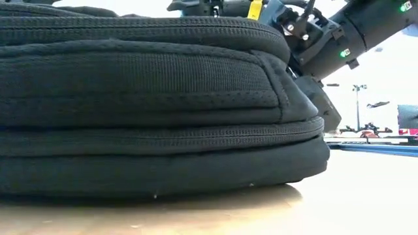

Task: Unpack backpack
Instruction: Open the black backpack

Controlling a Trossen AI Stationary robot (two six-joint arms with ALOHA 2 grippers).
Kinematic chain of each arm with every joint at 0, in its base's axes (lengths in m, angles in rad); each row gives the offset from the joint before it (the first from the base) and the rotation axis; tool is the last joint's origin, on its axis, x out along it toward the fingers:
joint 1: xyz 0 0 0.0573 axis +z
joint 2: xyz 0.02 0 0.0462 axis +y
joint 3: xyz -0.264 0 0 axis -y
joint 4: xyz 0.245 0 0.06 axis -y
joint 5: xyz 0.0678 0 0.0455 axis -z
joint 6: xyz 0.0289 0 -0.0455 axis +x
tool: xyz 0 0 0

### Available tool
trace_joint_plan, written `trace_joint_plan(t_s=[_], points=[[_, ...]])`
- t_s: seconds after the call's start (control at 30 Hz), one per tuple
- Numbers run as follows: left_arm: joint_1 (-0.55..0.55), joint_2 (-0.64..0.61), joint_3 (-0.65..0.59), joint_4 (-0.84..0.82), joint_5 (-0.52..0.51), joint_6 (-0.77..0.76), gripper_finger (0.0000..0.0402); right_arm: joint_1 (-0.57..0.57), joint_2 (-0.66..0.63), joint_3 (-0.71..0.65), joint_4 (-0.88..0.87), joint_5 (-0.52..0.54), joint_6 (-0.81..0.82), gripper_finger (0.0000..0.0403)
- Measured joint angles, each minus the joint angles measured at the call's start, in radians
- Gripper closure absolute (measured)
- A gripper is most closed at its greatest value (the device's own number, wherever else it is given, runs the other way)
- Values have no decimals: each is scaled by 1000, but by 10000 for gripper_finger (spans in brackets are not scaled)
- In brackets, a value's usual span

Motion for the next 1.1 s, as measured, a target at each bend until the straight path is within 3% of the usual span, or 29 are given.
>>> trace_joint_plan(t_s=[0.23,0.47,0.7,0.77,0.83,0.97,1.1], points=[[13,-5,-20,-45,-48,-112,401,26,-32,0,-41,-3,113,403],[14,-66,-124,39,-96,-152,402,78,-114,0,-120,0,221,403],[44,-175,-251,63,-246,-207,401,135,-160,0,-121,-124,292,403],[71,-204,-304,54,-303,-250,401,163,-175,1,-113,-155,291,403],[98,-235,-367,48,-349,-307,401,191,-188,10,-123,-119,289,403],[136,-286,-486,79,-343,-437,401,233,-205,54,-143,-49,280,403],[139,-309,-531,109,-334,-600,401,228,-192,88,-142,-89,280,403]])
